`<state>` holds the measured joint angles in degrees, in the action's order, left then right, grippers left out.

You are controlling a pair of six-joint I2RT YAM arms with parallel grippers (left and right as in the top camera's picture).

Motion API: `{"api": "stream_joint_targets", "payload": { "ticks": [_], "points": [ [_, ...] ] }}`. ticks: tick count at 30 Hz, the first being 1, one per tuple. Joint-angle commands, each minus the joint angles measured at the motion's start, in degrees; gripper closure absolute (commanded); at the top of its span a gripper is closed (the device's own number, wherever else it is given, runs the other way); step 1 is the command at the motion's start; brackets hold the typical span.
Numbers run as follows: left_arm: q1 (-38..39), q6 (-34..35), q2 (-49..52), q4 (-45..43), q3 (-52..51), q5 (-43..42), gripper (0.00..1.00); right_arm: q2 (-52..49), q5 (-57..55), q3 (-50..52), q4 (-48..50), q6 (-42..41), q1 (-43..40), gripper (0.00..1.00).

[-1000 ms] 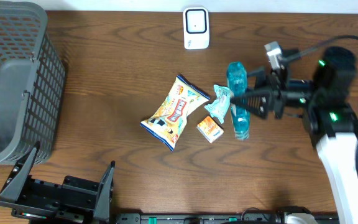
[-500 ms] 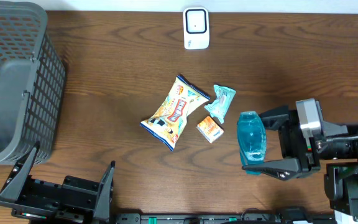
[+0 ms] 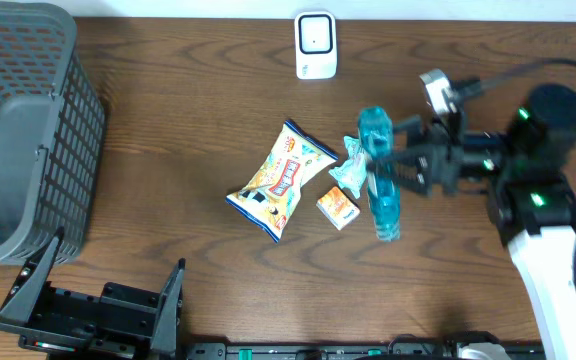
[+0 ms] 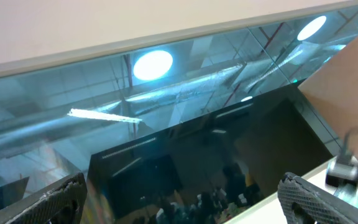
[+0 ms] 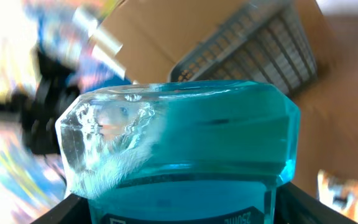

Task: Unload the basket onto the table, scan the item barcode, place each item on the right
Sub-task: 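Lift the mouthwash bottle with the right gripper and turn it upright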

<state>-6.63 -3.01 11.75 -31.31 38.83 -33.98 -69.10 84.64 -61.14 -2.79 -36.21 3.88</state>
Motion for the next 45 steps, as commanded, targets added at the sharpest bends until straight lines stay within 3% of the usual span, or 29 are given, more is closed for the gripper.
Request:
{"api": "stream_joint_targets", "payload": {
  "ticks": [1, 3, 10, 12, 15, 20, 30, 40, 45],
  "points": [
    [0.2, -0.3, -0.8, -0.2, 1.2, -0.1, 0.02, -6.1, -0.7, -1.0, 0.0, -19.4, 0.2, 0.55],
    [0.2, -0.3, -0.8, -0.2, 1.2, -0.1, 0.02, -9.9, 0.6, -1.0, 0.0, -26.3, 0.2, 0.55],
    [0.2, -0.3, -0.8, -0.2, 1.2, -0.1, 0.02, -18.0, 4.9, -1.0, -0.1, -43.6, 0.2, 0.90],
    [0.2, -0.3, -0.8, -0.2, 1.2, -0.1, 0.02, -18.9, 4.9, -1.0, -0.1, -48.8, 0.2, 0.88],
    [0.2, -0.3, -0.8, -0.3, 1.2, -0.1, 0.02, -19.0, 4.8, -1.0, 0.0, -53.2, 0.2, 0.64],
    [0.2, -0.3, -0.8, -0.3, 1.2, -0.1, 0.02, -19.0, 4.2, -1.0, 0.0, -58.7, -0.1, 0.58],
    [0.2, -0.3, -0.8, -0.9, 1.2, -0.1, 0.02, -19.0, 4.0, -1.0, 0.0, -70.3, -1.6, 0.57],
    [0.2, -0.3, -0.8, 0.4, 1.2, 0.1, 0.02, -19.0, 4.7, -1.0, 0.1, -64.6, -1.6, 0.59],
    [0.2, -1.5, -0.7, 1.8, 1.1, 1.2, 0.02, -19.0, 4.7, -1.0, 0.2, -59.4, -1.6, 0.66]
  ]
}}
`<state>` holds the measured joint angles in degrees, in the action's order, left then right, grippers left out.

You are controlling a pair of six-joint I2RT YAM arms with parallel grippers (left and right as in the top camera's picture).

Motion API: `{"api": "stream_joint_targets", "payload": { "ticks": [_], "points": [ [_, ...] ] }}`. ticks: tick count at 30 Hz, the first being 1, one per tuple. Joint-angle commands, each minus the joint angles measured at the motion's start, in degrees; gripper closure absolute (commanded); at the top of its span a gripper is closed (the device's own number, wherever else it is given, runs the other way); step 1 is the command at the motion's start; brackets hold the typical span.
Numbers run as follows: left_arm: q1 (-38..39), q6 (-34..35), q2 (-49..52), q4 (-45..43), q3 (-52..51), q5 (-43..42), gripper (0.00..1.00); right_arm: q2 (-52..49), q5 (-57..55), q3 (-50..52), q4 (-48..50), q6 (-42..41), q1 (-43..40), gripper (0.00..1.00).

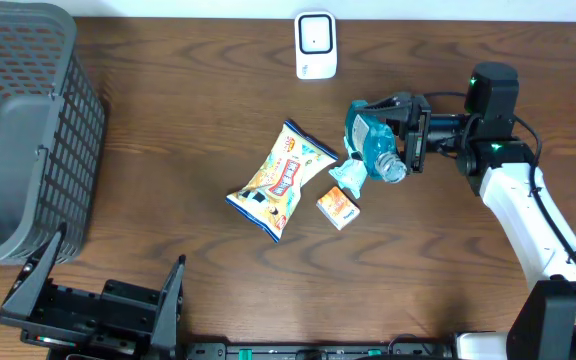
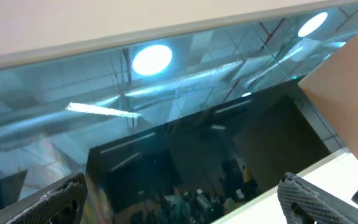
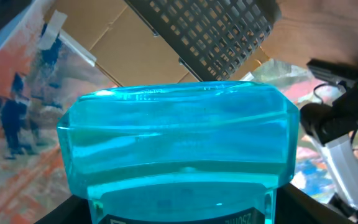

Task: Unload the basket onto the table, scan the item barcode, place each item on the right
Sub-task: 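Lift the mouthwash bottle with the right gripper and turn it upright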

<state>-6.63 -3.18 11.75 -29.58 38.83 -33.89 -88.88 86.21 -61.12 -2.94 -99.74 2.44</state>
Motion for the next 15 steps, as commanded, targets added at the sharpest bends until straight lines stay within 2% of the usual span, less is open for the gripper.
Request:
{"api": "stream_joint_targets", "payload": {
  "ticks": [1, 4, 8, 10, 13, 15],
  "points": [
    [0.2, -2.7, -0.6, 0.7, 1.1, 3.6, 0.02, 0.8, 2.9, -1.0, 0.3, 4.9, -0.2, 0.66],
    [0.2, -3.4, -0.5, 8.0, 1.1, 13.7, 0.02, 0.8, 2.4, -1.0, 0.4, 6.6, -0.2, 0.63],
    [0.2, -3.4, -0.2, 22.5, -0.1, 30.2, 0.02, 0.8, 1.9, -1.0, 0.4, 12.7, -0.2, 0.55],
    [0.2, -3.5, 0.5, 26.9, -2.2, 35.2, 0.02, 0.8, 0.6, -1.0, 0.4, 16.2, -0.1, 0.55],
    [0.2, -3.4, 1.1, 28.1, -5.8, 36.7, 0.02, 0.8, -4.7, -1.0, 1.4, 24.1, -0.2, 0.50],
    [0.2, -3.4, 1.4, 28.3, -8.2, 36.5, 0.02, 0.8, -9.5, -1.0, 2.6, 32.7, -0.2, 0.50]
  ]
}}
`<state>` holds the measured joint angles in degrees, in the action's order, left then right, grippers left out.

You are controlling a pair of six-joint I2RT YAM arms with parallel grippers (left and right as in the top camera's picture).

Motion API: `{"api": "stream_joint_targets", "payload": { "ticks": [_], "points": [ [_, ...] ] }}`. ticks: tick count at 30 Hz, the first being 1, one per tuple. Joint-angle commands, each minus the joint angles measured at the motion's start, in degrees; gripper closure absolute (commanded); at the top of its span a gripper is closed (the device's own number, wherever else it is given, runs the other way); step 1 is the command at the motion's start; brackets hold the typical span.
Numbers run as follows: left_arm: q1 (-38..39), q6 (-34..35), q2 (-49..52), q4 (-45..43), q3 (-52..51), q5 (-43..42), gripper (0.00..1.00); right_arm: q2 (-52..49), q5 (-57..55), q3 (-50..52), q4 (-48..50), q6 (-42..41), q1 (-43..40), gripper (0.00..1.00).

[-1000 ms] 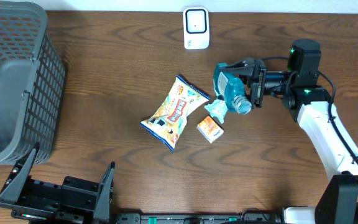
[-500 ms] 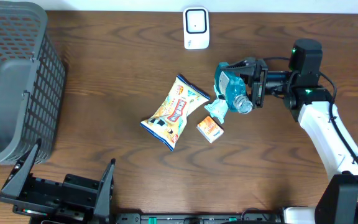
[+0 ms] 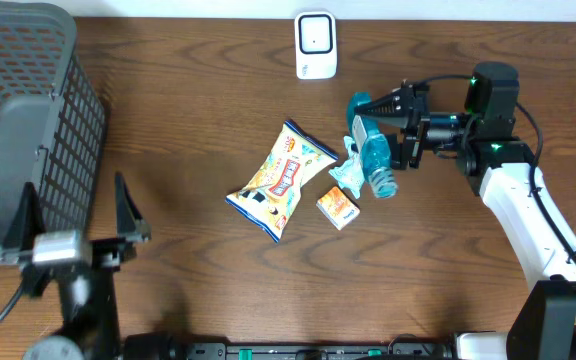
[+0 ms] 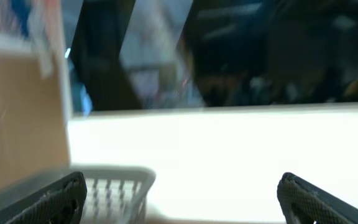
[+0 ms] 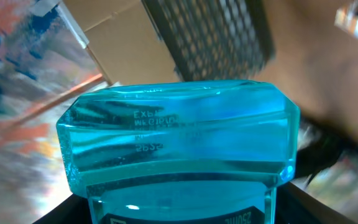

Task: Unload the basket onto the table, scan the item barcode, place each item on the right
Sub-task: 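Lift the mouthwash bottle with the right gripper and turn it upright, then carry the bottle to the white scanner and hold it in front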

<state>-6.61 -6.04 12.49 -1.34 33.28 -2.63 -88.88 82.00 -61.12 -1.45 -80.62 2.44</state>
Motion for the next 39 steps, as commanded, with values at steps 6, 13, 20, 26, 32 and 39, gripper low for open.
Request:
{"api": "stream_joint_targets", "payload": {
  "ticks": [6, 13, 20, 26, 32, 39],
  "points": [
    [0.2, -0.5, 1.7, 7.3, -6.3, 5.2, 0.02, 0.8, -11.6, -1.0, 1.1, 40.1, 0.0, 0.50],
    [0.2, -0.5, 3.1, 18.3, -6.6, 4.6, 0.02, 0.8, -33.1, -1.0, -6.1, 50.2, 3.5, 0.43],
    [0.2, -0.5, 4.2, 18.9, -6.6, 4.6, 0.02, 0.7, -63.8, -3.2, -12.7, 54.0, 13.2, 0.41],
    [0.2, -0.5, 4.2, 19.3, -6.6, 4.6, 0.02, -4.5, -78.7, -10.9, -15.1, 55.4, 16.1, 0.44],
    [0.2, -0.5, 4.2, 18.6, -6.6, 4.6, 0.02, -17.4, -78.4, -26.1, -19.4, 58.3, 15.9, 0.43],
    [0.2, -0.5, 4.2, 19.5, -6.6, 4.6, 0.02, -36.2, -78.2, -48.7, -24.4, 59.0, 16.1, 0.42]
  ]
}}
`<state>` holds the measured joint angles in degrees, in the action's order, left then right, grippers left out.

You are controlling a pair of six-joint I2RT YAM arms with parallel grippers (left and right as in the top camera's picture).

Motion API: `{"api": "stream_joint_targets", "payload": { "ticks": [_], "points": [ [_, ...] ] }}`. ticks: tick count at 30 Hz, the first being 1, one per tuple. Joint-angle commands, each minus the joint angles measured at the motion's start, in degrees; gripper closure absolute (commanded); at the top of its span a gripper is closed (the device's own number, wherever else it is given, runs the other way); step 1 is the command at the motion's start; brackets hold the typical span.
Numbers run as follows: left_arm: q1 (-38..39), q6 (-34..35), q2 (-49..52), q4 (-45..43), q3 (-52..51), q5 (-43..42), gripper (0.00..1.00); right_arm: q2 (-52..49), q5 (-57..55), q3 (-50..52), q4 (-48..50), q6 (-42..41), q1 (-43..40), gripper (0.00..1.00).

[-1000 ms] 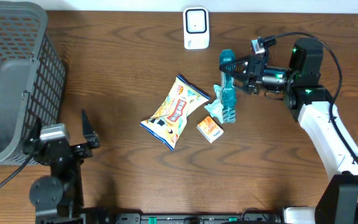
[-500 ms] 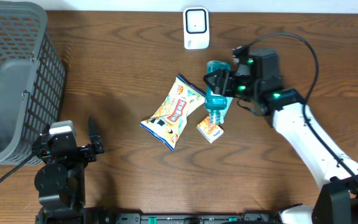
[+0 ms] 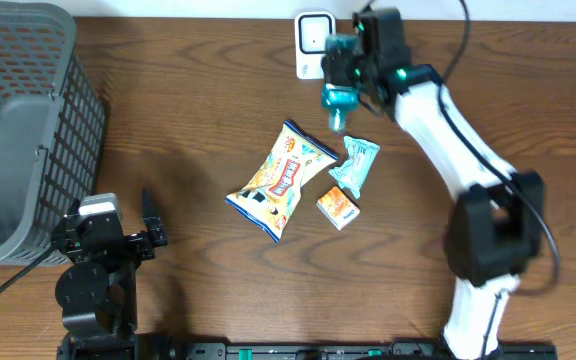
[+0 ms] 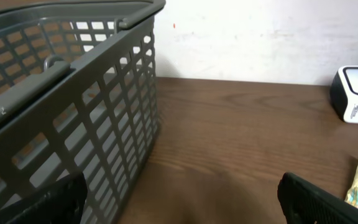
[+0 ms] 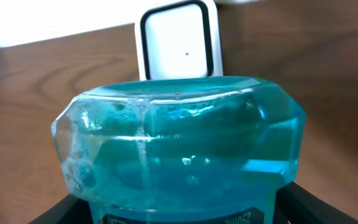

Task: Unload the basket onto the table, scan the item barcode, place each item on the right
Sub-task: 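Carry the bottle to the white scanner and hold it in front, then move the bottle to the right edge and set it down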

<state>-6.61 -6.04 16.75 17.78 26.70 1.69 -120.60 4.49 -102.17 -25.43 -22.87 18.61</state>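
The clear blue mouthwash bottle (image 3: 340, 78) hangs in the air just in front of the white barcode scanner (image 3: 314, 44) at the table's far edge. My right gripper (image 3: 360, 62) is shut on it. The right wrist view is filled by the bottle (image 5: 179, 149), base foremost, with the scanner (image 5: 178, 40) straight behind it and black fingertips (image 5: 294, 208) on either side. My left gripper (image 3: 108, 240) stands open near the front left, beside the basket, with nothing between its fingers (image 4: 319, 202).
A grey mesh basket (image 3: 18, 130) fills the left side and looms close in the left wrist view (image 4: 61, 93). A yellow snack bag (image 3: 280, 180), a teal packet (image 3: 354, 165) and a small orange box (image 3: 338, 208) lie mid-table.
The right arm has carried the bottle from over the teal packet at mid-table to the scanner at the far edge. The left gripper now looks level across the table at the basket.
At first my right gripper held the bottle lying flat beside the small items, with the left arm folded at the front edge. Then the bottle's base was turned leftward. The left arm then stood raised at front left. The bottle now faces the scanner.
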Motion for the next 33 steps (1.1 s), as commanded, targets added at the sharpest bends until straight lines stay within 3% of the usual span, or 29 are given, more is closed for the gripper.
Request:
{"api": "stream_joint_targets", "payload": {
  "ticks": [1, 10, 19, 28, 33],
  "points": [
    [0.2, -0.5, 0.0, 0.7, 0.0, 0.3, 0.02, -7.4, -0.7, -11.4, -1.1, 1.0, -0.2, 0.41],
    [0.2, -0.5, 0.0, 11.0, 0.0, 0.3, 0.02, -23.9, 1.8, -33.4, -1.9, -2.7, 0.3, 0.42],
    [0.2, -0.5, 0.0, 28.8, 0.0, 0.3, 0.02, -26.1, 1.7, -37.2, -3.0, -4.3, -0.2, 0.43],
    [0.2, -0.5, 0.0, 40.0, 0.0, 0.3, 0.02, -20.6, 0.5, -45.0, -24.6, -4.0, -5.6, 0.43],
    [0.2, -0.5, 0.0, 40.0, 0.0, 0.3, 0.02, -16.3, -11.9, -45.9, -40.5, -2.7, -12.5, 0.44]
  ]
}}
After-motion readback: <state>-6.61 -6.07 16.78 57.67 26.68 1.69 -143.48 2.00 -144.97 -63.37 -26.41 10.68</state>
